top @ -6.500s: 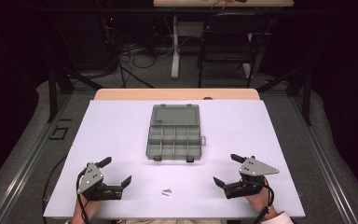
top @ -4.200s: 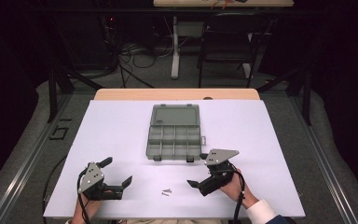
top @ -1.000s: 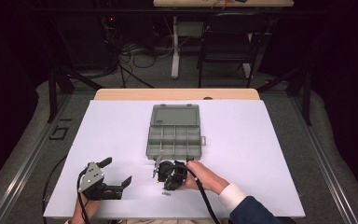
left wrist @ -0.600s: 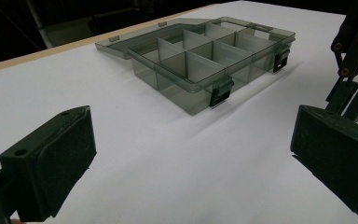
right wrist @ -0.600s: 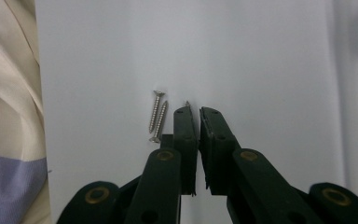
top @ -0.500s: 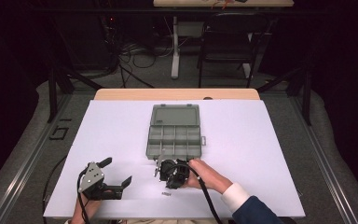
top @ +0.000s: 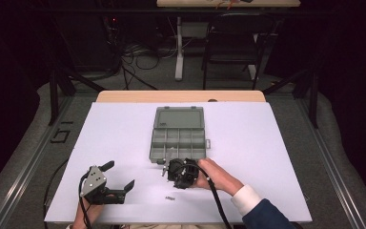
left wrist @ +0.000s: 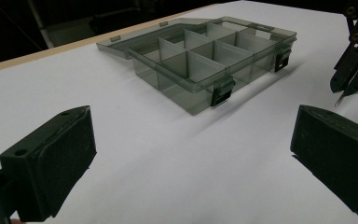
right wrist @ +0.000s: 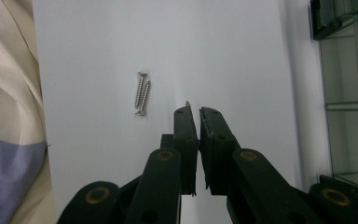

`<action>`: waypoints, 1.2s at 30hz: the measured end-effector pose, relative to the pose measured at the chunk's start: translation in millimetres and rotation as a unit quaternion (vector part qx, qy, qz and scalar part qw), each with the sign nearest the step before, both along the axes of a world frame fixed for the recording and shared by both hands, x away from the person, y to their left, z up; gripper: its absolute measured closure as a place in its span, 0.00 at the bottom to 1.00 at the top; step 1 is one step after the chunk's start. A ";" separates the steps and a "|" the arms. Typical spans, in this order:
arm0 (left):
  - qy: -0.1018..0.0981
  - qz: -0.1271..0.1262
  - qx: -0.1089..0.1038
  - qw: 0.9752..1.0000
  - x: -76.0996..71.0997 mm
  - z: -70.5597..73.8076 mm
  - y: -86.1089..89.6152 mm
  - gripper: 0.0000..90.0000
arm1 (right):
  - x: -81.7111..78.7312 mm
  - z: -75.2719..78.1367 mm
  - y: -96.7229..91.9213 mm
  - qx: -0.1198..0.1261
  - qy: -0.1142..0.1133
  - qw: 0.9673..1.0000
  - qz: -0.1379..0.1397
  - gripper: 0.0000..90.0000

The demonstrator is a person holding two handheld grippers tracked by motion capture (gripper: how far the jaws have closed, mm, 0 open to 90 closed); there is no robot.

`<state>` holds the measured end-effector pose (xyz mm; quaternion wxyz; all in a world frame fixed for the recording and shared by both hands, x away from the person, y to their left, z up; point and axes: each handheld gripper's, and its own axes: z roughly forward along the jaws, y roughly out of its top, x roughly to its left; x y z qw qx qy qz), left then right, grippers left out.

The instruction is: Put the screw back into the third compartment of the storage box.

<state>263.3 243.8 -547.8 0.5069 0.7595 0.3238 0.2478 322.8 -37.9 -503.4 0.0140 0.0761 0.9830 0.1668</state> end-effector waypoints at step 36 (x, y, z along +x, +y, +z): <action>-0.002 -0.003 0.005 1.000 -0.1 -0.4 -1.7 0.00 | 26.2 38.9 -31.2 0.004 -0.033 0.998 -0.051 0.96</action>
